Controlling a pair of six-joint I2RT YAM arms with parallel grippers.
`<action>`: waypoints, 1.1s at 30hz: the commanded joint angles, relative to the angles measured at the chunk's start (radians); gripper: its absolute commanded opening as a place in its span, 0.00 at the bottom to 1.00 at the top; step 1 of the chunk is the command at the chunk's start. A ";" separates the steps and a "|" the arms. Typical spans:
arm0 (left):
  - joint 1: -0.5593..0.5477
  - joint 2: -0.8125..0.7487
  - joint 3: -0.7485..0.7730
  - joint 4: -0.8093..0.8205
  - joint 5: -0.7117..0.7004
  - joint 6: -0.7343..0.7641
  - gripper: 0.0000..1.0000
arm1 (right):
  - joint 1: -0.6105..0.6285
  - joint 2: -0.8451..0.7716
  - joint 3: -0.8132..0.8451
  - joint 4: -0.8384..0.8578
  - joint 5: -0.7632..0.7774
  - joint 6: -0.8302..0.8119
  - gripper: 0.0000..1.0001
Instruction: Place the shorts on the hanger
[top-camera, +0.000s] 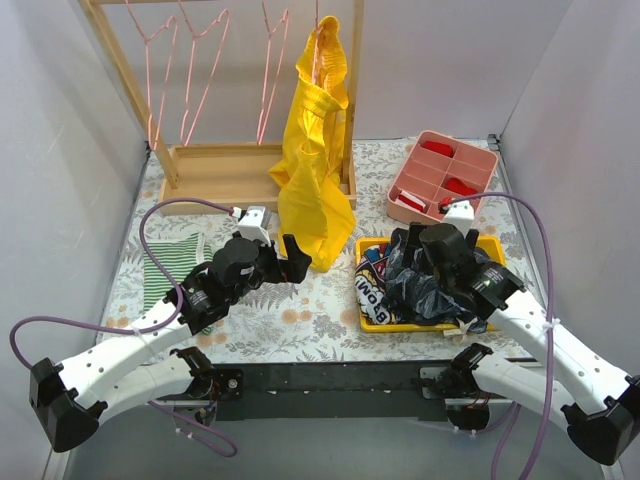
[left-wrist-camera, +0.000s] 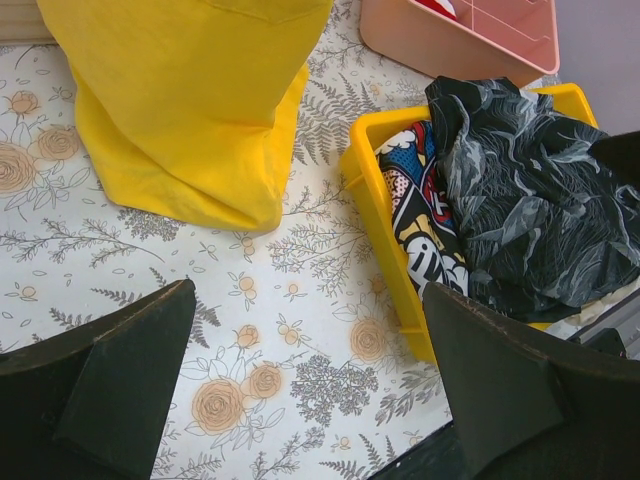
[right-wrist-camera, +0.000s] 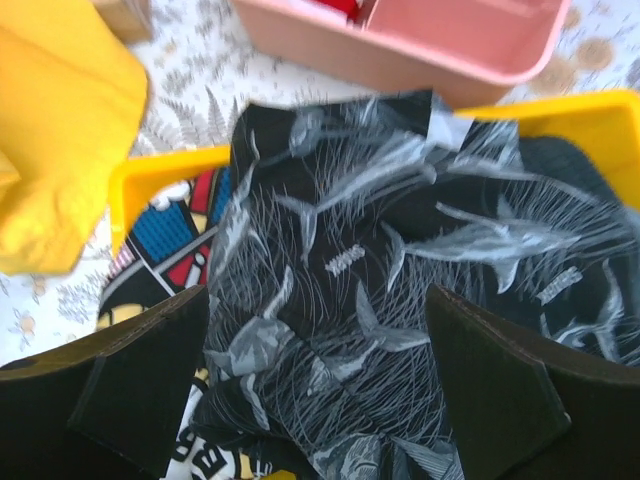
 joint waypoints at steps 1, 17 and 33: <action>0.002 -0.008 0.028 -0.016 -0.007 0.005 0.98 | -0.004 -0.004 -0.093 -0.003 -0.090 0.066 0.95; 0.002 -0.002 0.069 -0.082 -0.038 -0.031 0.98 | -0.004 0.014 0.092 -0.025 -0.080 0.011 0.01; 0.002 -0.065 0.206 -0.155 -0.017 0.040 0.98 | -0.002 0.235 0.931 -0.087 -0.464 -0.130 0.01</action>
